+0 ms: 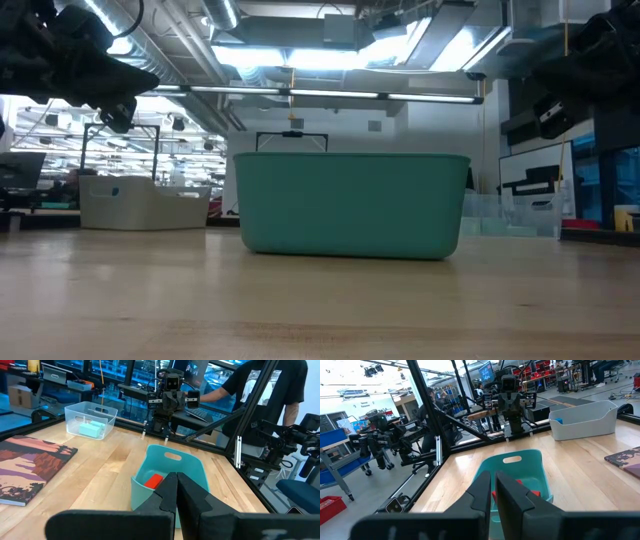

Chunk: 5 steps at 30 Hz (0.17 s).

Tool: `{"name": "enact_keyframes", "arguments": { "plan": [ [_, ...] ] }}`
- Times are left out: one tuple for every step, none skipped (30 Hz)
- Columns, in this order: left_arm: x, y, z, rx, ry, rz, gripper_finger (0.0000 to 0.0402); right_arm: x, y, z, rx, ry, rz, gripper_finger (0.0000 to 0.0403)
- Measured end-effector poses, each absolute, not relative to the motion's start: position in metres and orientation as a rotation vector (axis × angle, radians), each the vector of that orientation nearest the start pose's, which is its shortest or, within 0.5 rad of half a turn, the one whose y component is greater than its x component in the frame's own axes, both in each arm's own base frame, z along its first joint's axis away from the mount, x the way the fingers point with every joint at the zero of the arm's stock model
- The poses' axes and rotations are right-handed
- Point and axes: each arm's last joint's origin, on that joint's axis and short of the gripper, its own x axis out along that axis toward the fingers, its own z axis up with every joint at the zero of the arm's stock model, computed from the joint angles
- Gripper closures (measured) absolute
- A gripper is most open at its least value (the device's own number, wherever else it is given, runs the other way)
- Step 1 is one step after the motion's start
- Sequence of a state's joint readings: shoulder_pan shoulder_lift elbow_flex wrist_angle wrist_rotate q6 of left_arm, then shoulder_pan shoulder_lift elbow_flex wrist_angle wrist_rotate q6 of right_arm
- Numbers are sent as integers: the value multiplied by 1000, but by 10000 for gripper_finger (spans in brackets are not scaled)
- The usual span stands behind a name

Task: Sort & place blocks by color
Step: Return to Home Position

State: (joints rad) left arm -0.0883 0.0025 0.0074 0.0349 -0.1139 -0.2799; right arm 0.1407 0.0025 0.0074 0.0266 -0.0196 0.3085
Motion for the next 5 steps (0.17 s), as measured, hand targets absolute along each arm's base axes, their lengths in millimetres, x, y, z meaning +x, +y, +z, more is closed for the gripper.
{"name": "enact_keyframes", "arguments": {
  "plan": [
    [97, -5, 169, -284, -43, 20, 401, 96, 14, 168, 310, -7, 164, 373],
    [97, -5, 169, -284, -43, 20, 401, 96, 14, 168, 310, -7, 164, 373],
    [97, -5, 169, -284, -43, 20, 401, 96, 14, 168, 310, -7, 164, 373],
    [97, -5, 169, -284, -43, 20, 401, 96, 14, 168, 310, -7, 164, 373],
    [97, -5, 169, -284, -43, 20, 401, 96, 14, 168, 310, -7, 164, 373]
  ]
}}
